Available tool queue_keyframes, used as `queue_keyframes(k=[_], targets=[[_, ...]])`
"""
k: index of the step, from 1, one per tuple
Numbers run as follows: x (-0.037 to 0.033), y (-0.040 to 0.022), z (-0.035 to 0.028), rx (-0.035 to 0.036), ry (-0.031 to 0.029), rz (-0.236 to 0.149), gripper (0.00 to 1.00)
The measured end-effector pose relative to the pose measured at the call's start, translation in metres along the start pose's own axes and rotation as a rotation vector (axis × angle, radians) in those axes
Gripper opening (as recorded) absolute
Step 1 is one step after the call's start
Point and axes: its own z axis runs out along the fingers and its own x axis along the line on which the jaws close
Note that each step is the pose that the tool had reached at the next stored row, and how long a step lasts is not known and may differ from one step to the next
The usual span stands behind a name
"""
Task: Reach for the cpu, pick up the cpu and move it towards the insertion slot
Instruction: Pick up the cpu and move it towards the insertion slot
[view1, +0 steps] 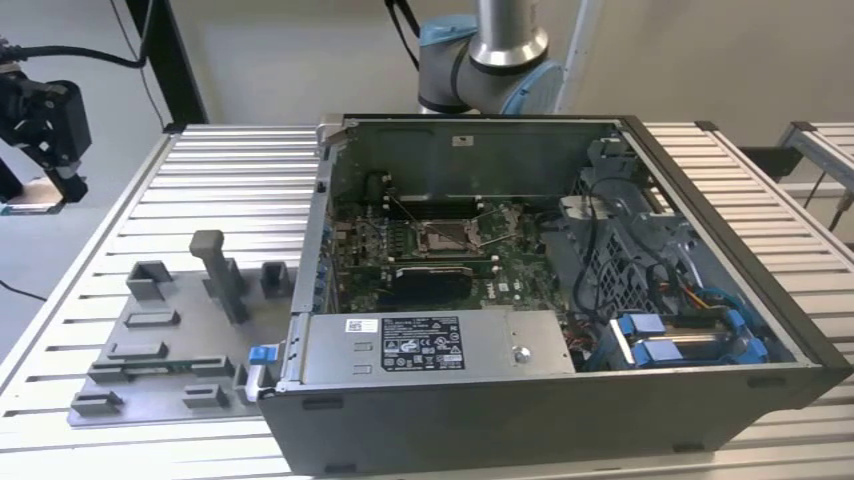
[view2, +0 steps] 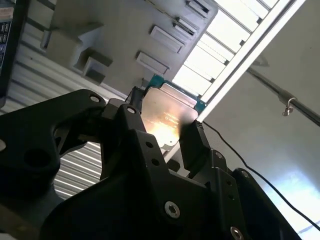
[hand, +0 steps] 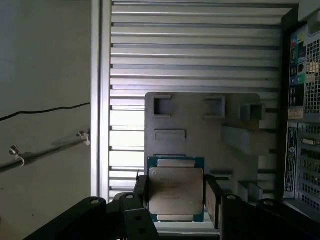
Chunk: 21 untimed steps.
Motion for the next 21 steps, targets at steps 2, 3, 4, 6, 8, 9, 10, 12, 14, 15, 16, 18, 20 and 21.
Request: queue_keyframes(k=[2,3,4,6,8,9,10,12,14,15,16,18,20,21], targets=[[-0.0015,0.0,-0.0002,0.0003,0.0003,0.0,0.0],[-0.0036,0.0,-0.0001,0.0,0.0001,0.0,0.0],[-0.0064,0.0,0.0,0.0,0.0,0.0,0.0],[-0.0129,0.0,0.0,0.0,0.0,0.0,0.0],[-0.0193,0.0,0.0,0.0,0.0,0.0,0.0],[-0.0228,0.0,0.0001,0.0,0.0,0.0,0.0],[-0.0265,0.0,0.0,0.0,0.0001,0.0,0.0],[-0.0345,0.0,0.0001,-0.0001,0.0,0.0,0.0],[-0.0438,0.0,0.0001,0.0,0.0002,0.0,0.0],[-0.0483,0.0001,0.0001,0.0,0.0003,0.0,0.0],[-0.0529,0.0001,0.0001,0.0,0.0004,0.0,0.0],[-0.0619,0.0,0.0002,0.0,0.0005,0.0,0.0],[-0.0708,0.0001,0.0002,0.0,0.0008,0.0,0.0],[-0.0754,0.0001,0.0002,0.0,0.0009,0.0,0.0]])
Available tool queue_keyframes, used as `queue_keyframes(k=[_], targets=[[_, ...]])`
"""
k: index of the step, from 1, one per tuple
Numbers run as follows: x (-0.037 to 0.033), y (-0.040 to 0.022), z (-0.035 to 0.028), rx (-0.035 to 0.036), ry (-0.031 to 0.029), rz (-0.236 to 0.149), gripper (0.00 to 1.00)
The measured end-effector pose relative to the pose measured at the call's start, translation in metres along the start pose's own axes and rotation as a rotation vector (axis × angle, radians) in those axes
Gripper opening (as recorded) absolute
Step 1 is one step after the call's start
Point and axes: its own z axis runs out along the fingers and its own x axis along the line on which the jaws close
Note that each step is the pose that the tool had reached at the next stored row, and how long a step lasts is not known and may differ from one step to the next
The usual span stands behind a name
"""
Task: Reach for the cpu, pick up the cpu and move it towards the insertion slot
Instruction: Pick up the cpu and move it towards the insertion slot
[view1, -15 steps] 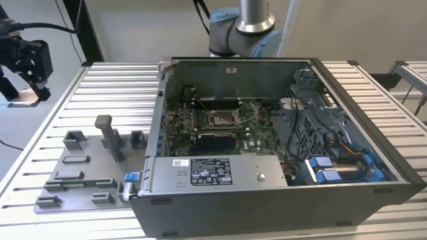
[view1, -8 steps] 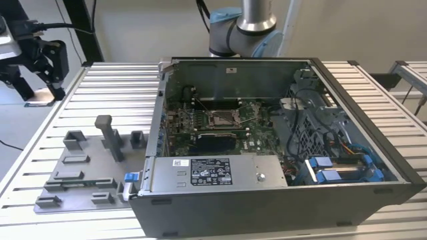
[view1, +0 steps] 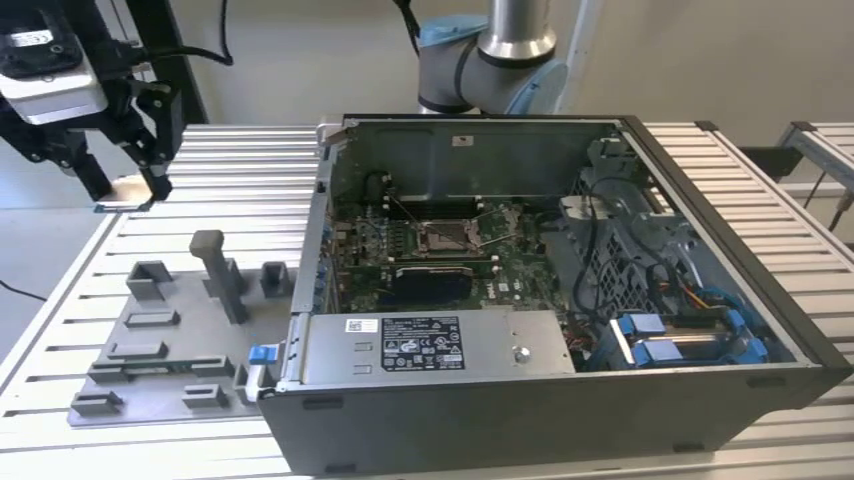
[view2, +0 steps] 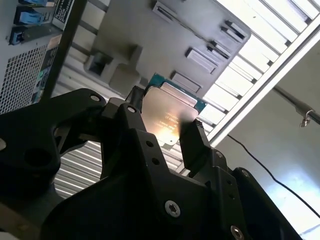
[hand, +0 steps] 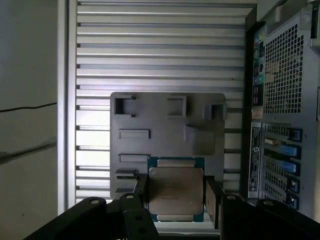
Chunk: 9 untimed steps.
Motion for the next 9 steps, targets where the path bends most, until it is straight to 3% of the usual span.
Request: queue_keyframes(k=[9], targets=[[-0.0411,0.0,0.0001,0.0,0.0005,0.0,0.0]])
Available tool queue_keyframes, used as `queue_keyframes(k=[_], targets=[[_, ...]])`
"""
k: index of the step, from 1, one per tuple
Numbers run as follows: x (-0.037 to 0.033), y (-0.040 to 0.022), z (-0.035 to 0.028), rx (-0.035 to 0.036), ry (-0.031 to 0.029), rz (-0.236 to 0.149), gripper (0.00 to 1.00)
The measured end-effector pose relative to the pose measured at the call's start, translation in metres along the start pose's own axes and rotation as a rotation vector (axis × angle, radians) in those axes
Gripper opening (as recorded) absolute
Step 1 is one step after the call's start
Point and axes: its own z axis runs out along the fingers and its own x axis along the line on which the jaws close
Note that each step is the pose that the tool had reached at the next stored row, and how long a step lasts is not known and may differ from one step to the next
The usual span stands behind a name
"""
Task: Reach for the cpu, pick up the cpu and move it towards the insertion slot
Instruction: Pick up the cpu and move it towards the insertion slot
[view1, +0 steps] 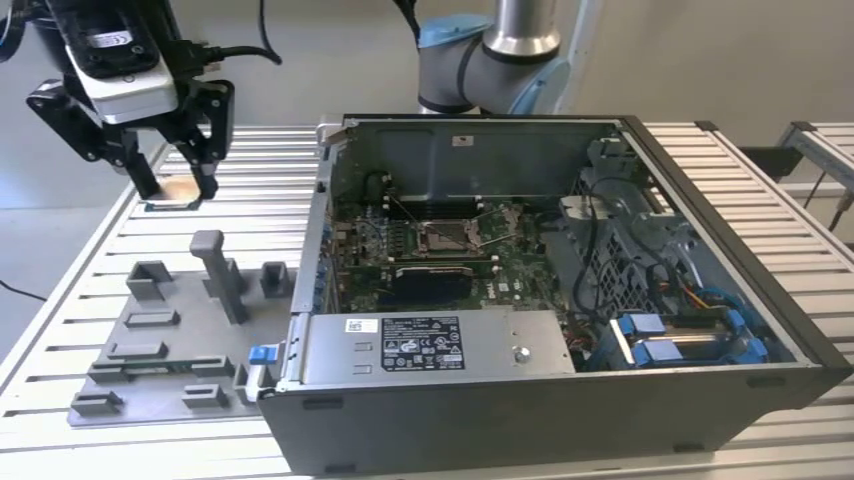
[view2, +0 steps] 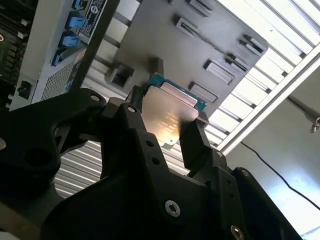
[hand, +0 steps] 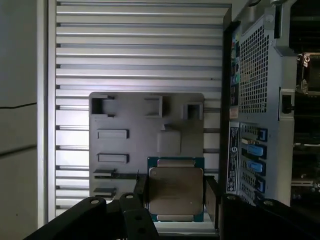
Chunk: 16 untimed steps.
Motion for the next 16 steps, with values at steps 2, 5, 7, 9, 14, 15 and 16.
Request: queue_keyframes(k=[2,5,7,9,14,15,16], targets=[[-0.0088,0.0,0.0001,-0.0001,-0.0001,0.0,0.0],[-0.0201,0.0,0.0,0.0,0.0,0.0,0.0],[-0.0274,0.0,0.0001,-0.0001,-0.0001,0.0,0.0],[-0.0342,0.0001,0.0001,0.0,-0.0001,0.0,0.0],[-0.055,0.0001,0.0001,0.0,-0.0001,0.0,0.0],[-0.0595,0.0001,0.0001,-0.0001,-0.0001,0.0,0.0],[-0.064,0.0001,0.0001,0.0,-0.0001,0.0,0.0]])
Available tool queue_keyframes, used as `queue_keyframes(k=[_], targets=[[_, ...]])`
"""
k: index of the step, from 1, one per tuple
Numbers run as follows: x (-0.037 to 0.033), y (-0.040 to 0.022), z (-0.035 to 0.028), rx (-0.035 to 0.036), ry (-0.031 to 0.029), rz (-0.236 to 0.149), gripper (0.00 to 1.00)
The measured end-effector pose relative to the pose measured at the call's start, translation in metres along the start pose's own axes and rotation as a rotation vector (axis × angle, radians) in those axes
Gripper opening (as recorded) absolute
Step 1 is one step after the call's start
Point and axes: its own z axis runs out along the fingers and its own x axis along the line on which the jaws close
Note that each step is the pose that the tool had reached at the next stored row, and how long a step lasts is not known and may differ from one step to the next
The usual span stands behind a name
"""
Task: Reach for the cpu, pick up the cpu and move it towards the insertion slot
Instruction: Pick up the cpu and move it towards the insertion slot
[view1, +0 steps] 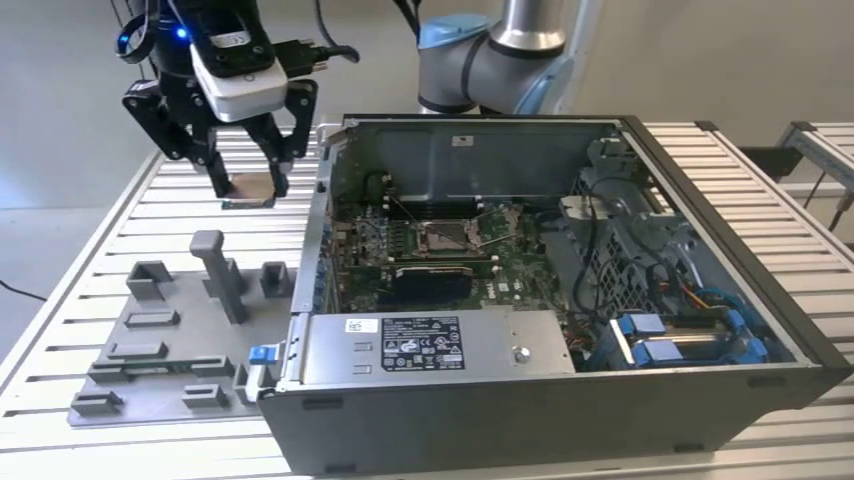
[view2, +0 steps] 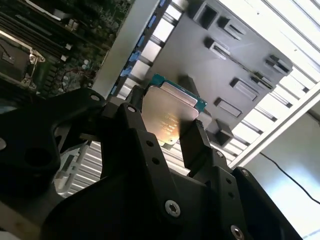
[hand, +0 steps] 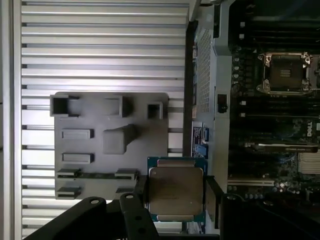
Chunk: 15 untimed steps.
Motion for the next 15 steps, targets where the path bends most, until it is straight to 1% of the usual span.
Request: queue_keyframes(k=[15], targets=[[-0.0665,0.0001,0.0,0.0001,0.0001,0.0,0.0]])
